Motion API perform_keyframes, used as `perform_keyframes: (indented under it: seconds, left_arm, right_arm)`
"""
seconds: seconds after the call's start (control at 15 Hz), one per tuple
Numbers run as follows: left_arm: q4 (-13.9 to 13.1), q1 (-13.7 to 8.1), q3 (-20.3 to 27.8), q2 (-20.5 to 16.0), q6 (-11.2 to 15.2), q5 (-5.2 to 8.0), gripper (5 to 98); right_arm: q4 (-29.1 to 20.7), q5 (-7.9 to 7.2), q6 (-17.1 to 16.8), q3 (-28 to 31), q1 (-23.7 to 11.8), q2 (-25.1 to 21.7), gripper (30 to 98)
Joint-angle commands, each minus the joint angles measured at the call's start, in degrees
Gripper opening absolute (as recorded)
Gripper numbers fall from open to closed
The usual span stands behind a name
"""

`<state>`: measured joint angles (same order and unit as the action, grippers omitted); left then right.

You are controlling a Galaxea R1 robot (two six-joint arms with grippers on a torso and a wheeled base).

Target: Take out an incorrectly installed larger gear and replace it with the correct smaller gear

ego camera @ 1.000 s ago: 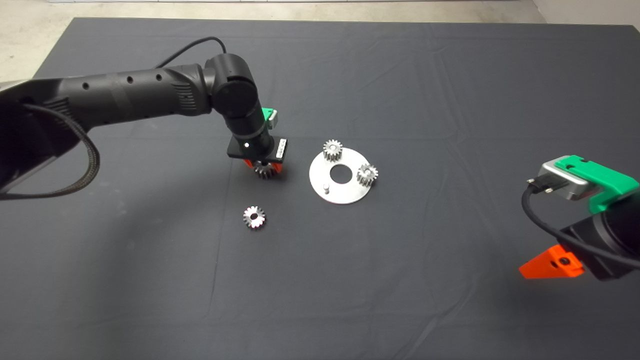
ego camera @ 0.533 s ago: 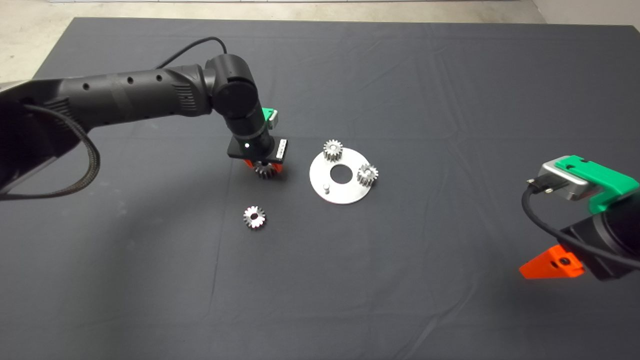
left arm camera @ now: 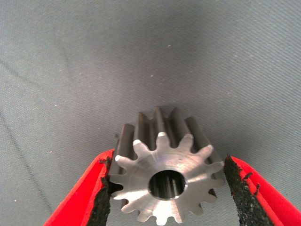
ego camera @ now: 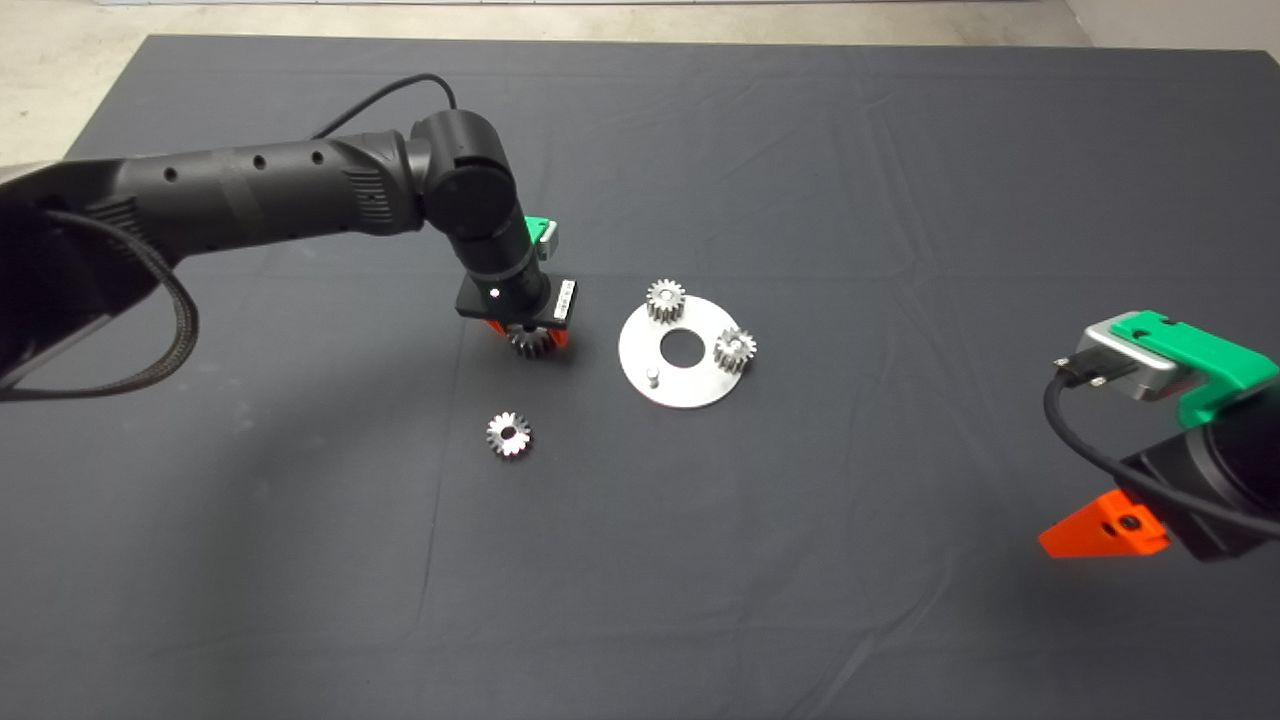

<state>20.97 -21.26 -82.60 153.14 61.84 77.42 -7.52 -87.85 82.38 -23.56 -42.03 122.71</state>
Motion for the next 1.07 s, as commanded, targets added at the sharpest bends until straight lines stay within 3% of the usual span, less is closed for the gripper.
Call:
perform_keyframes:
  seconds: [0.0,0.13,0.2,0.6,0.73,1.0]
  left_arm:
    - [0.0,-0.7,1.9,-0.7,0.1,0.69,57.4]
    - [0.0,-0.7,3.1,-0.9,0.7,3.64,58.9]
    - [0.0,-0.8,3.3,-1.3,1.7,4.4,61.9]
    - [-0.7,-2.7,9.3,-6.5,3.5,4.58,67.8]
    - [-3.9,-2.7,11.5,-9.4,5.0,4.58,72.2]
    - [-7.0,-2.7,15.4,-13.9,6.9,4.05,78.7]
  right_arm:
    - [-1.9,-6.29,0.2,0.1,-0.7,0.0,97.7]
    - [-2.0,-6.29,0.2,0.1,-0.6,-0.1,97.7]
    - [-1.9,-6.29,0.2,0.1,-0.6,-0.1,97.7]
    - [-1.9,-6.2,0.2,0.1,-0.6,0.0,97.7]
    - [-1.9,-6.2,0.2,0.2,-0.6,0.0,97.7]
    - [-1.9,-6.11,0.2,0.1,-0.6,0.1,97.7]
